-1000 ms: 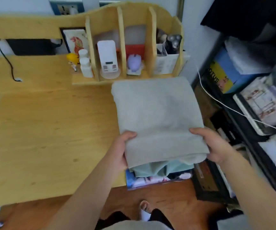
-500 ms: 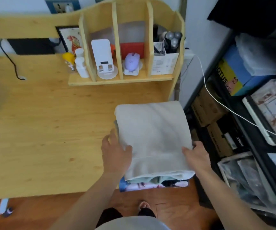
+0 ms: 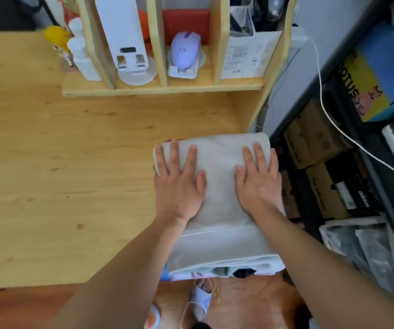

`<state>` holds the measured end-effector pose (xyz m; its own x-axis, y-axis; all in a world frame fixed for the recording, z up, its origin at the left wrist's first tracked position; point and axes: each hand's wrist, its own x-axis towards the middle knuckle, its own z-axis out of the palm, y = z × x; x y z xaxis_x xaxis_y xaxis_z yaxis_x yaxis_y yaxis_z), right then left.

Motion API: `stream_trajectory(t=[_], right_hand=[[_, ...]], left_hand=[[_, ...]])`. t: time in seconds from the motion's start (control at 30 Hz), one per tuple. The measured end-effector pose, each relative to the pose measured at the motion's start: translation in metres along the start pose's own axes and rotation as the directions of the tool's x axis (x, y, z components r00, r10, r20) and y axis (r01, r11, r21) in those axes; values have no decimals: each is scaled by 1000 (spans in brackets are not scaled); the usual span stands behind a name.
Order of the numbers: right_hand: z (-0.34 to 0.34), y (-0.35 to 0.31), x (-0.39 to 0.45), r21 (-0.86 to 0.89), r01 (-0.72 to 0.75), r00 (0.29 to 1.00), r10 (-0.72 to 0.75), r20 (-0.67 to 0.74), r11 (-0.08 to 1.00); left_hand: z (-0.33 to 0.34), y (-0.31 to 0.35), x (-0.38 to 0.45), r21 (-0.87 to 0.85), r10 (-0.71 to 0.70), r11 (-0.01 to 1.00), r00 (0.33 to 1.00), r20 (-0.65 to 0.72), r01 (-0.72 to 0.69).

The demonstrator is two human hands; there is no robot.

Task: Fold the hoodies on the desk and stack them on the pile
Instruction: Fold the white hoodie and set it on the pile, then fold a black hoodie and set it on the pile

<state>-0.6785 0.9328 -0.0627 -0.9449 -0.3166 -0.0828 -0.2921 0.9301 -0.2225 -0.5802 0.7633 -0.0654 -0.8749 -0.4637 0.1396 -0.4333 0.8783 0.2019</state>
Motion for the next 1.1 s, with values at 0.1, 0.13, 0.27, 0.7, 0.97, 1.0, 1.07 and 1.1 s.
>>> stream_trajectory(t=[0.1,0.13,0.27,0.7,0.97,1.0,1.07,1.1], right_hand=[[1,0,-5,-8,-9,1000,9,9,1000],[0,0,-4,-18,-4,1000,4,25,1000],[-19,-8,-1,-113,17,994,-5,108,993],[-39,-123,-142,174,277,956,-251,-153,945],[-13,-308,-188,203,418,882,-449,145,886],[-7,-342,-198,242,419,861,-467,201,875],[8,-406,-225,313,434,806,-519,284,845],[15,-435,-240,329,446,780,-542,312,832]], left_hand=[[4,-8,-2,-33,2,999,1000,12,-2],[3,-10,-2,-39,11,999,999,37,-9],[-21,-3,-8,-26,9,1000,995,99,-7],[-56,-82,-139,-116,218,974,939,264,-194],[-146,-313,-227,19,-313,925,731,607,381],[-157,-347,-242,-6,-346,900,722,599,436],[-180,-414,-272,-44,-401,843,682,612,536],[-190,-444,-285,-56,-414,825,668,618,563]])
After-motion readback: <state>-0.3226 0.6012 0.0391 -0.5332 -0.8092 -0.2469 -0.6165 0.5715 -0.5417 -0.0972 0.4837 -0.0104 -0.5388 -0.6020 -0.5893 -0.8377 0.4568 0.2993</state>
